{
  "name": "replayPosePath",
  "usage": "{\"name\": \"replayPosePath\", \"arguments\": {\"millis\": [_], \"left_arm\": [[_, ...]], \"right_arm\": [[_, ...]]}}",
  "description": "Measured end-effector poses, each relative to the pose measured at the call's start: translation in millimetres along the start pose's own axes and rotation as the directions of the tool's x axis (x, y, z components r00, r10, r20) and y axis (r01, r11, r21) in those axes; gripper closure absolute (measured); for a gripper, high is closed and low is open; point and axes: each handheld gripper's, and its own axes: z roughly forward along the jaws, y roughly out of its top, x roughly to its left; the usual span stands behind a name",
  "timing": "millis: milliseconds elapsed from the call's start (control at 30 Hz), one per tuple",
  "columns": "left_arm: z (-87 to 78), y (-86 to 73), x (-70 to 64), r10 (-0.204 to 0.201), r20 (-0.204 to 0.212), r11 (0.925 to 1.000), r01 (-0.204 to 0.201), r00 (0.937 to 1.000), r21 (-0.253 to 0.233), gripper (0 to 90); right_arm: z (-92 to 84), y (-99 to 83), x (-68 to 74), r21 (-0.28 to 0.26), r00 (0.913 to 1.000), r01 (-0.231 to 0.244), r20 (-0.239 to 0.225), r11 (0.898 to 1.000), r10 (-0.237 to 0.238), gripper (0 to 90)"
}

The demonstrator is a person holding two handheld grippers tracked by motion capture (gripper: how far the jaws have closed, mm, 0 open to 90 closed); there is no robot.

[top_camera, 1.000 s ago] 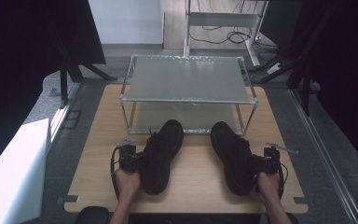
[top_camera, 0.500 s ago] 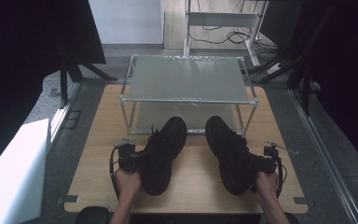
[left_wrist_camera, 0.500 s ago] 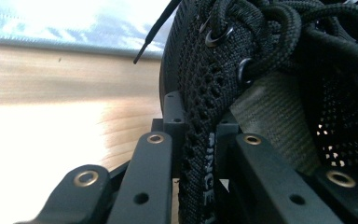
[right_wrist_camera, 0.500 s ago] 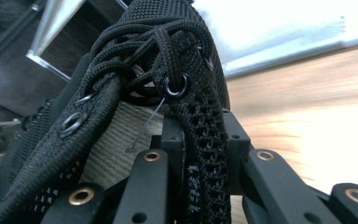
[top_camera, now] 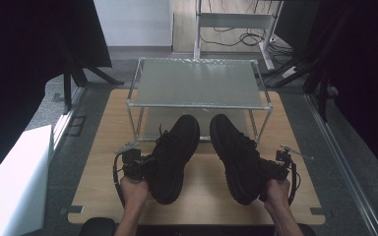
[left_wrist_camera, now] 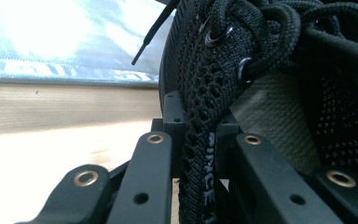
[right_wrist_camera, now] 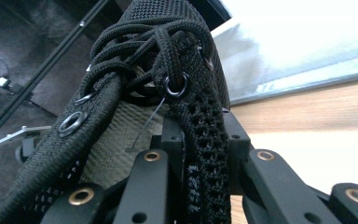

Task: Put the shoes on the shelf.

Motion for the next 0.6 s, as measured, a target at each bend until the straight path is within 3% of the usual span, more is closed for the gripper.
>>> {"name": "replayPosePath", "arguments": {"millis": [367, 600], "left_arm": [[-9.8, 15.5, -11.2, -0.021, 0.038, 0.998, 0.023, 0.9991, -0.058, 80.8], [-12.6, 30.6, -17.9, -0.008, 0.04, 0.997, 0.011, 0.9992, -0.077, 80.8]], "right_arm": [[2.4, 9.4, 18.3, -0.014, 0.9988, -0.022, -0.044, 1.0, 0.021, 76.6], [7.0, 22.8, 30.1, -0.023, 0.998, -0.028, -0.058, 0.999, 0.027, 76.5]]}}
